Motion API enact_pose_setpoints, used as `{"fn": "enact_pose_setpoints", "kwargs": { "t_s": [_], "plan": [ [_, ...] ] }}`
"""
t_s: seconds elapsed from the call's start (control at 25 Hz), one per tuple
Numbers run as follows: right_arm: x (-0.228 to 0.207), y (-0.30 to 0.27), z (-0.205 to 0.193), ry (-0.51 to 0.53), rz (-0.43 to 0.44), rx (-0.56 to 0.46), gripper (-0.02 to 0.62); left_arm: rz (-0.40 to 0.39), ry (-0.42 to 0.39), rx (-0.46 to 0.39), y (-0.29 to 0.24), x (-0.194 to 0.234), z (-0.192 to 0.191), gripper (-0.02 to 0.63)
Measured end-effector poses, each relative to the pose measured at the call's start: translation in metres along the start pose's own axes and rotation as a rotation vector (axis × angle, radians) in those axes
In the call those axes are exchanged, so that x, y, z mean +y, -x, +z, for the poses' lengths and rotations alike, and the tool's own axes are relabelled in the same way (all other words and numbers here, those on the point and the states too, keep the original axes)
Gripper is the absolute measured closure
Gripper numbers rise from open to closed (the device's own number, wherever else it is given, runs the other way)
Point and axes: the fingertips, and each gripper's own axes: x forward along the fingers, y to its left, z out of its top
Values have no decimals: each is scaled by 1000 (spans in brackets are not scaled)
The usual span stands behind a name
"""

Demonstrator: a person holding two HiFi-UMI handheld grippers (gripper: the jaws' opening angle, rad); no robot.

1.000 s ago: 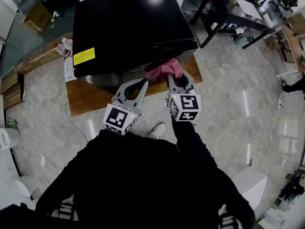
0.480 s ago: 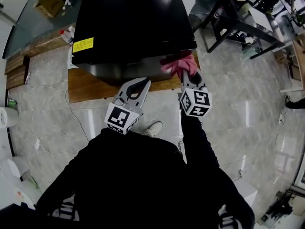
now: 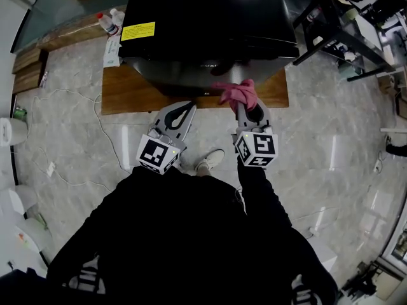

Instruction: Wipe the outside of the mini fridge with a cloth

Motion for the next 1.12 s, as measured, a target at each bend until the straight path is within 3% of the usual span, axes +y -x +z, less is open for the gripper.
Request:
{"fn": "enact_pose_setpoints", "kwargs": {
  "t_s": [0.24,0.56,0.88,1.12],
  "plan": [
    [82,-31,-39,17,105,38,529,28,-17,3,35,51,-37,601],
    [156,-79,-86,52,176,101,529,63,26,39,61,103,-84,601],
    [189,-115,-134,30,191,181,529,77,66,100,68,131,-124,600],
    [188,-146,-174,-27,158,226,529,84,56,158,52,142,-159,600]
  ]
}}
